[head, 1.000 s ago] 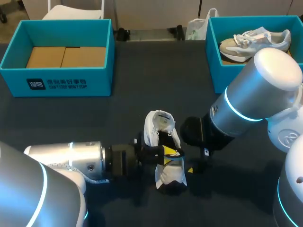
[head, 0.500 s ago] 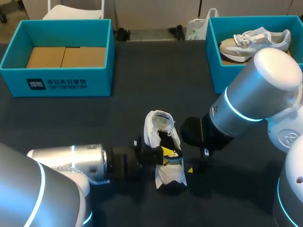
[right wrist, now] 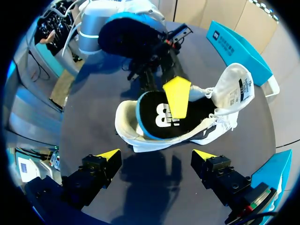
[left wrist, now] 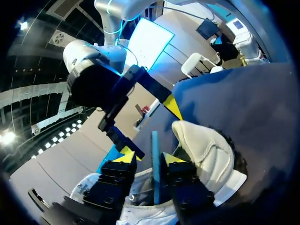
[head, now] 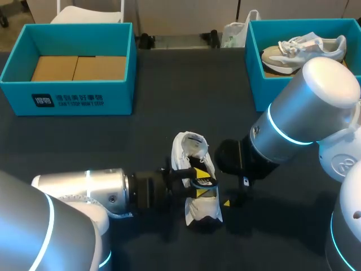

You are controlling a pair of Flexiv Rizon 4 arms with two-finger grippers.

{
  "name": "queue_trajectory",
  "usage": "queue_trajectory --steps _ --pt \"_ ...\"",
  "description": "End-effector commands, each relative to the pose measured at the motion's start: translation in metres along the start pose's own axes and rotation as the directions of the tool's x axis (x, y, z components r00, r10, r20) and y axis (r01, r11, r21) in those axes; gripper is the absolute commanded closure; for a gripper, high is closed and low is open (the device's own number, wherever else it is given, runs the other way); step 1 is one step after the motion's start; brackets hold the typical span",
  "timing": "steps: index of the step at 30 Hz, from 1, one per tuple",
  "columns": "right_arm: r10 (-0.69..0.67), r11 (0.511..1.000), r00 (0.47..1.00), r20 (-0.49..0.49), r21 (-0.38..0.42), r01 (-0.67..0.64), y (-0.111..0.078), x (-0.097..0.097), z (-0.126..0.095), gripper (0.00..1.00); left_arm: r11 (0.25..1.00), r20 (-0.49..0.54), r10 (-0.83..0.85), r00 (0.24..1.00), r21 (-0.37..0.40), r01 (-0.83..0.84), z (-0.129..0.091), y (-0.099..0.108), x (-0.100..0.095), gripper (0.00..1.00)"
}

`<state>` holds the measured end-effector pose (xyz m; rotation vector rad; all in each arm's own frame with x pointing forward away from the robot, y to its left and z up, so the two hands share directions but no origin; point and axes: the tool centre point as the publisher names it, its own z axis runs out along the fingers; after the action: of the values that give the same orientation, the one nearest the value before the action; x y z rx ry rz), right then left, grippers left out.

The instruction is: Take the shoe out of the shoebox, open the shoe tongue, remove and reinsert the insole, then place the shoe into the shoebox

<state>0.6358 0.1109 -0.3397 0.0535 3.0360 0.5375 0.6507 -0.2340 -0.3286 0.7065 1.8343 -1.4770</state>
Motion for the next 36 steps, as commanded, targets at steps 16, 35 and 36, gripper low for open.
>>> queue_trajectory --steps 16,35,36 --pt "-0.001 1.000 1.000 0.002 -0.002 0.001 -0.001 0.001 0.000 0.00 0.999 -0.084 0.029 0.996 -0.032 -0.031 0.003 0.001 0.016 1.00" --pt "-0.001 1.000 1.000 0.002 -0.002 0.001 -0.001 0.001 0.000 0.00 0.999 -0.053 -0.009 0.999 -0.039 0.007 -0.027 -0.004 0.005 0.55" --pt "-0.001 1.000 1.000 0.002 -0.002 0.001 -0.001 0.001 0.000 0.00 0.999 -0.056 -0.004 0.998 -0.042 0.001 -0.029 -0.004 0.003 0.56"
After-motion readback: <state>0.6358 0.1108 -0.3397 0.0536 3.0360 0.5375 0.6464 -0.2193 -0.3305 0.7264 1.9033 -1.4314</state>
